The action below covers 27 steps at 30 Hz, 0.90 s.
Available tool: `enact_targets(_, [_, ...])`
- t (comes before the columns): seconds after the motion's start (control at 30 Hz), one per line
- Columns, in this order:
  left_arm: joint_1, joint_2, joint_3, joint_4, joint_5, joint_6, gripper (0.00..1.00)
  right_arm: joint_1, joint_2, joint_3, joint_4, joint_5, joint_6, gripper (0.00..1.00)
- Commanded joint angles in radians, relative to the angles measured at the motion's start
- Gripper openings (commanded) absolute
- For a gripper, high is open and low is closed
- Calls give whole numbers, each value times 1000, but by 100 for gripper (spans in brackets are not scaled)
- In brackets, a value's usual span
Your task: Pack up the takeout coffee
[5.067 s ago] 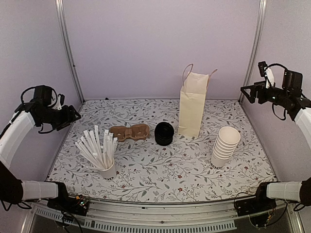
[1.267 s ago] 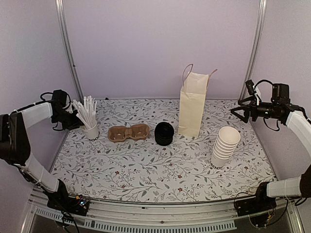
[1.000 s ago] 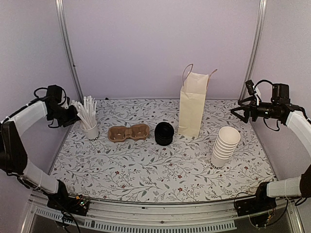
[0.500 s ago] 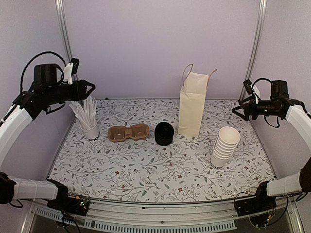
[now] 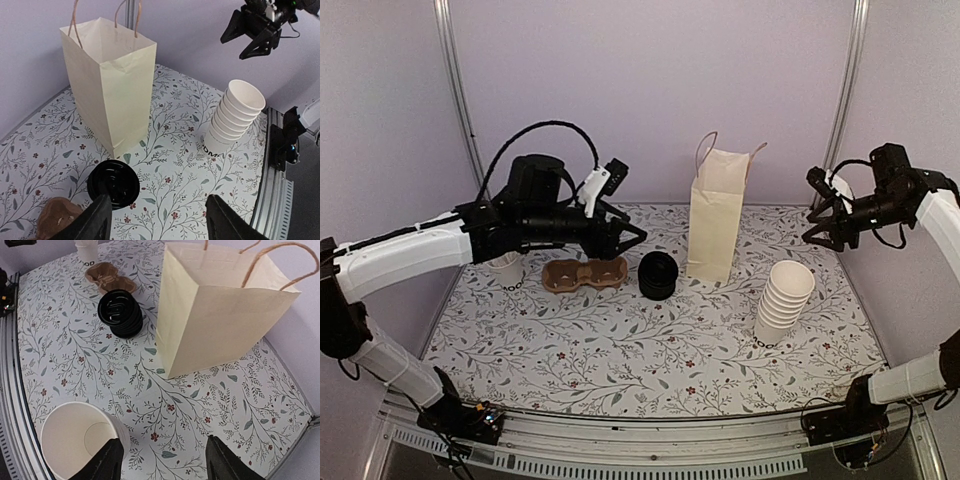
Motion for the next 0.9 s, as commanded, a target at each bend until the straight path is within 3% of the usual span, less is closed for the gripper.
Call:
enact_targets(0.0, [-62,127,23,150,81,-41,66,146,-30,33,-184,89,-179,55])
enact_targets(0.13, [-125,212,45,270,110,-106,65,318,5,51,-252,250,-174,47])
enact_targets(0.37, [-160,358,132,337,119,-215,64,440,38,92,-325,298,-155,45])
enact_targets(0.7, [-188,519,249,360,165,-294,62,480,-10,-8,-325,397,-109,43])
enact_targets(0.87, [-191,563,283,370,194,-315,62,480,-25,-42,-323,417,-99,35])
